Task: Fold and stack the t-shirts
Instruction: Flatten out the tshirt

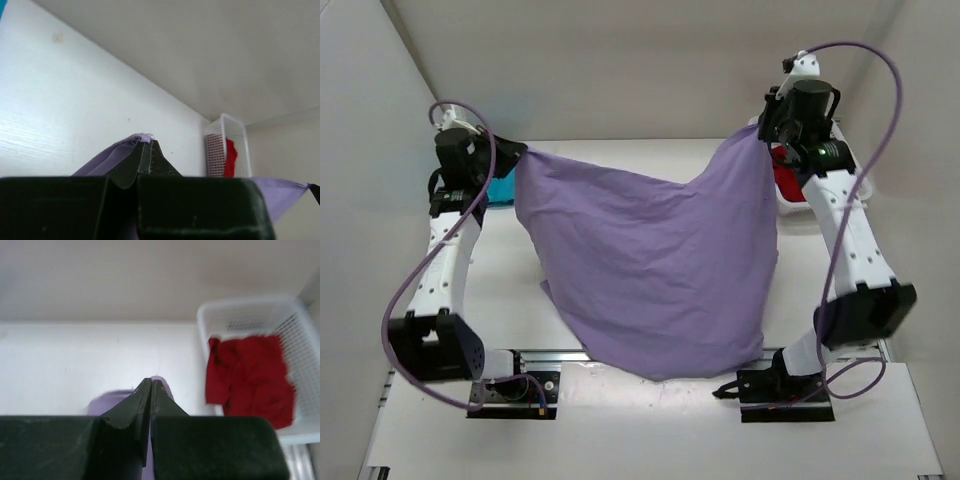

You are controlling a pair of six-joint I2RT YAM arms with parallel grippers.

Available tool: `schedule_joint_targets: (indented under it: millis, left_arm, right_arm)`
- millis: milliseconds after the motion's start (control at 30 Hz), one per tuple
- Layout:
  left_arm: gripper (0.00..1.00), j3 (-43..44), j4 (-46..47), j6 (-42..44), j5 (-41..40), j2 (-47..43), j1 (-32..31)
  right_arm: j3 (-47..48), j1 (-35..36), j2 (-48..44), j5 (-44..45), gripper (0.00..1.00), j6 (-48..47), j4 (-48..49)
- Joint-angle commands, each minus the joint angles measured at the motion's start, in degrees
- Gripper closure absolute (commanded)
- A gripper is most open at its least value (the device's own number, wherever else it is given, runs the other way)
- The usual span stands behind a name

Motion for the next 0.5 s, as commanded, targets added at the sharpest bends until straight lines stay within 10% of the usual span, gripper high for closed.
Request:
schedule_joint_targets:
  millis: [0,200,467]
  left_arm:
    - [1.0,-1.4,4.7,0.7,-3.5,4.7,-1.3]
    - [1.0,15.8,2.1,-0.2,-4.0,19.7,-3.9]
    - [1.0,42.1,0.3,-4.5,0.1,26.9,-2.1]
  right_arm:
    - [3.6,-4.4,6.2,-16.6,1.0,6.4,-0.3]
    - [43.9,-7.6,31.3,-19.7,1.0,6.1,-11.3]
    - [41.8,-12.8,20.0,-23.9,1.0,15.5,7.6]
